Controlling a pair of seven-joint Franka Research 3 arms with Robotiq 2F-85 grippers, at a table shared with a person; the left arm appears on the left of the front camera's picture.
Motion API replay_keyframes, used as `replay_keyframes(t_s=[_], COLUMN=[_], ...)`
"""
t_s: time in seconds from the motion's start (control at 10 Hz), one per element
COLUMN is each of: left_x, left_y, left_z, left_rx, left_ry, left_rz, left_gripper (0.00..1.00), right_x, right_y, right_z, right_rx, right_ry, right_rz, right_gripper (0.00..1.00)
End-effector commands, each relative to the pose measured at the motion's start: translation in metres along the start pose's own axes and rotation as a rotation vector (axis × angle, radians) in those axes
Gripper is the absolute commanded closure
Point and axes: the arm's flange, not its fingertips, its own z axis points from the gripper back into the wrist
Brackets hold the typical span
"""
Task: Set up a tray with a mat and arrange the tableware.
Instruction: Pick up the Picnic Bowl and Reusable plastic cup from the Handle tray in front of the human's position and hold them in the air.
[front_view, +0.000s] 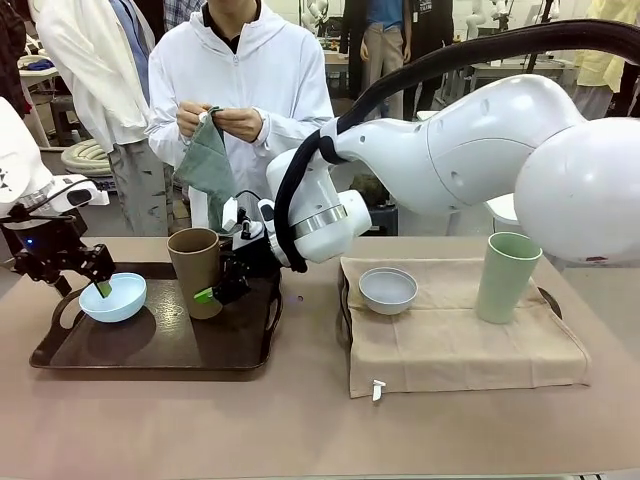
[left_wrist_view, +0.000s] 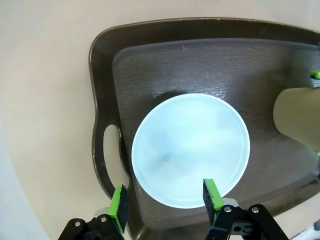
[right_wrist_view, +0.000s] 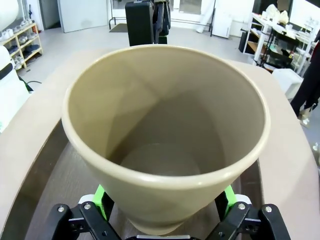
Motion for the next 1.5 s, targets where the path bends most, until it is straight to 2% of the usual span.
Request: replay_keyframes(t_s=[0.0,0.4,0.9,1.0,1.1,1.2,1.3,1.4], left_x=[0.013,0.029,0.042,0.040,0.039,0.038,0.038,0.036], left_y=[-0.001,0.001,0.012,0.014,0.014,0.014,0.014,0.014], left_z=[-0.005,-0.017,-0.032,-0.031,-0.030,-0.028,-0.027,-0.025], left_rx=[-0.025,-0.023,-0.004,-0.007,-0.019,-0.016,-0.019,-0.017], left_ry=[-0.005,-0.021,0.014,0.019,0.021,0.022,0.022,0.022], left_rz=[0.017,0.050,0.084,0.094,0.091,0.085,0.085,0.088], left_gripper=[0.21,0.21,0.21,0.21,0.63,0.67,1.00,1.00], right_x=[0.001,0.002,0.000,-0.001,-0.002,-0.002,-0.002,-0.002], right_y=[-0.001,-0.002,-0.008,-0.007,-0.008,-0.008,-0.008,-0.007], right_z=[-0.008,-0.009,-0.005,-0.005,-0.005,-0.004,-0.004,-0.004], right_rx=[-0.027,-0.013,-0.023,-0.019,-0.010,-0.007,-0.006,-0.007], right_ry=[-0.024,-0.038,-0.054,-0.061,-0.067,-0.068,-0.067,-0.068], right_rz=[-0.017,-0.009,-0.008,-0.009,-0.012,-0.012,-0.011,-0.013], right_gripper=[0.00,0.00,0.00,0.13,0.60,0.73,1.00,1.00])
